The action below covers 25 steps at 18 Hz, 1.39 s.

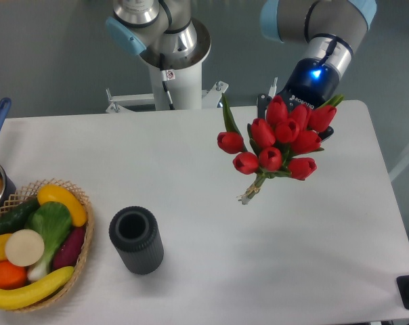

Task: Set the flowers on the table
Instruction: 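Carry the red tulip bouquet in the gripper toward the table center, then lower the held tulips down onto the table surface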

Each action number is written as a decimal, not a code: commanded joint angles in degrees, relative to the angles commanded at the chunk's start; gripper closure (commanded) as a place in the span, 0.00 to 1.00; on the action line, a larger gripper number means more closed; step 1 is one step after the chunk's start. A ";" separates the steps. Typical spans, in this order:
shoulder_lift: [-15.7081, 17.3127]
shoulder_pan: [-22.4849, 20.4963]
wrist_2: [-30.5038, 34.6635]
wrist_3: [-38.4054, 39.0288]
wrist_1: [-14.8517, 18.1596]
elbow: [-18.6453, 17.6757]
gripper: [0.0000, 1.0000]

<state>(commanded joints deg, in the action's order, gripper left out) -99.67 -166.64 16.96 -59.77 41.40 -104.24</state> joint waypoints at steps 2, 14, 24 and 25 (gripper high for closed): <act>0.52 0.09 0.00 0.00 0.09 -0.44 0.67; 6.94 2.72 25.02 0.26 0.88 -2.72 0.67; 4.57 10.98 47.98 -3.07 2.63 -3.34 0.71; 4.40 11.16 49.90 -3.60 3.07 -3.60 0.71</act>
<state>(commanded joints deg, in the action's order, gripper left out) -95.27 -155.48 66.87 -63.36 44.47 -107.84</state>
